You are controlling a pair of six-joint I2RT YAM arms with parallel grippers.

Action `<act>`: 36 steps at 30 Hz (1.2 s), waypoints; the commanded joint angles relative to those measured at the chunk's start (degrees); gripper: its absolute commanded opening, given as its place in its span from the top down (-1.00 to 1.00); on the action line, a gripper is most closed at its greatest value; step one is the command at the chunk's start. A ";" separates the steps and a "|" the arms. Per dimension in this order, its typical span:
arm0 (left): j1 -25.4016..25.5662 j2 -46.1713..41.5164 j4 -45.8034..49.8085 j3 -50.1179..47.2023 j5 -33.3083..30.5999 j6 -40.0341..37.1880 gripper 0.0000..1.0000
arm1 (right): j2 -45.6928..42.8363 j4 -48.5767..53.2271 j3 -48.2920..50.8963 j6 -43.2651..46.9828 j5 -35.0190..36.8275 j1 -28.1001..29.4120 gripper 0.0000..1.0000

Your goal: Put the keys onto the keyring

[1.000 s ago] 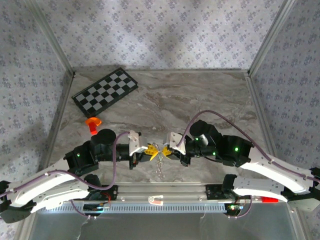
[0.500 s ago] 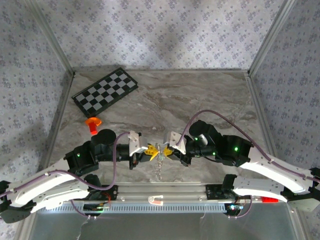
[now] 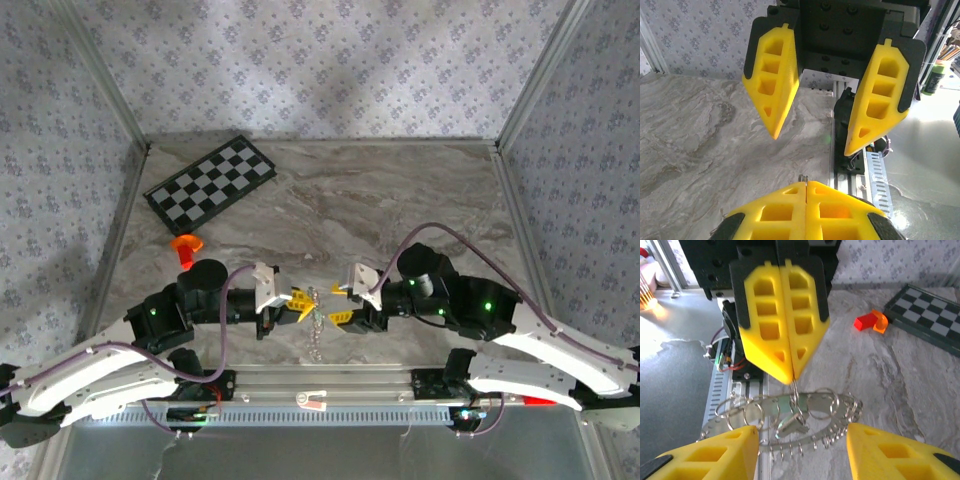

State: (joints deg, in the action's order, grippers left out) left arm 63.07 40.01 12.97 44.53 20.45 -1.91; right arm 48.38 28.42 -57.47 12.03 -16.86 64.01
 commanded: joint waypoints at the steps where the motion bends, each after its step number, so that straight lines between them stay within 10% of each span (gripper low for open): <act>1: -0.07 -1.16 -4.49 0.11 2.55 -0.17 1.00 | 0.37 -4.21 1.22 0.09 -3.63 -0.03 0.01; 36: -0.05 -1.25 -4.80 -0.19 3.50 -0.16 1.00 | 3.46 -6.55 2.14 -0.44 -3.01 -0.64 0.93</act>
State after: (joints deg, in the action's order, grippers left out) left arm 63.00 39.75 11.81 44.38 22.37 -1.89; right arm 51.40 21.63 -55.00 11.44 -20.84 63.83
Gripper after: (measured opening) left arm 0.047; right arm 0.049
